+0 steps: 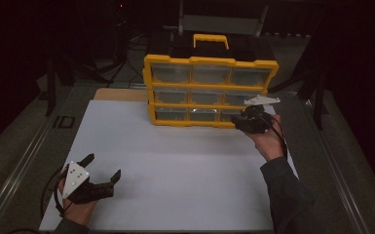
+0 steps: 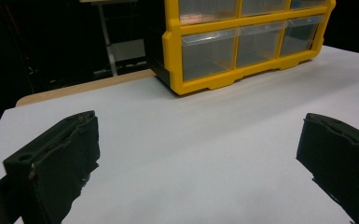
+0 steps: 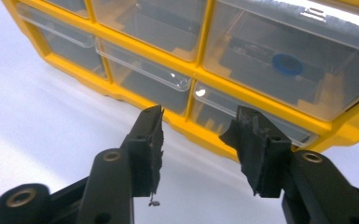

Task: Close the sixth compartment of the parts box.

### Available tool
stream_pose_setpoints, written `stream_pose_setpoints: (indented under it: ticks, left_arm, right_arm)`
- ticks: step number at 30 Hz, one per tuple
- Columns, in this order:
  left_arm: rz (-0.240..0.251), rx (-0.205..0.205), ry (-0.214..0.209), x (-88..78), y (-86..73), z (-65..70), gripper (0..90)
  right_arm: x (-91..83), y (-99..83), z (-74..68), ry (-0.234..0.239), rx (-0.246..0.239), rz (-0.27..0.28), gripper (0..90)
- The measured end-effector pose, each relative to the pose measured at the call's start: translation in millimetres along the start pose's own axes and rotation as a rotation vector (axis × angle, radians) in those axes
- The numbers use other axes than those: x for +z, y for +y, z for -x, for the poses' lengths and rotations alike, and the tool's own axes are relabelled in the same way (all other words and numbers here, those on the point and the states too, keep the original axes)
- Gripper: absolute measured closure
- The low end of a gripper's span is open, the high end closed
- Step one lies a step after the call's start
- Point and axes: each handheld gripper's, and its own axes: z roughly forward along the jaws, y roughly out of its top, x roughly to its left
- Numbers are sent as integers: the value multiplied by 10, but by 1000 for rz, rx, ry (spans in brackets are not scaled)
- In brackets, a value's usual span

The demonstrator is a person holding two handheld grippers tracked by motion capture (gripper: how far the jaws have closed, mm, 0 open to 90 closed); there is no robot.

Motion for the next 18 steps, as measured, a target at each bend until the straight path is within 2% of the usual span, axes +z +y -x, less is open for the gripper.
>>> stream_pose_setpoints:
  ticks: [2, 5, 8, 11, 18]
  left_arm:
    - [-1, 0, 1, 2, -1, 1, 0]
    - [-1, 1, 1, 1, 0, 2, 0]
    - [-2, 0, 1, 2, 0, 2, 0]
    - [-1, 2, 1, -3, 2, 2, 0]
    - [1, 0, 1, -5, 2, 0, 0]
  right_arm:
    - [-38, -35, -10, 9, 7, 14, 469]
    - [-91, -81, -42, 1, 17, 26, 336]
    - [-147, -129, -96, 9, 18, 36, 264]
    - [-211, -178, -156, 14, 13, 60, 216]
    - [-336, -322, -261, 37, 2, 105, 188]
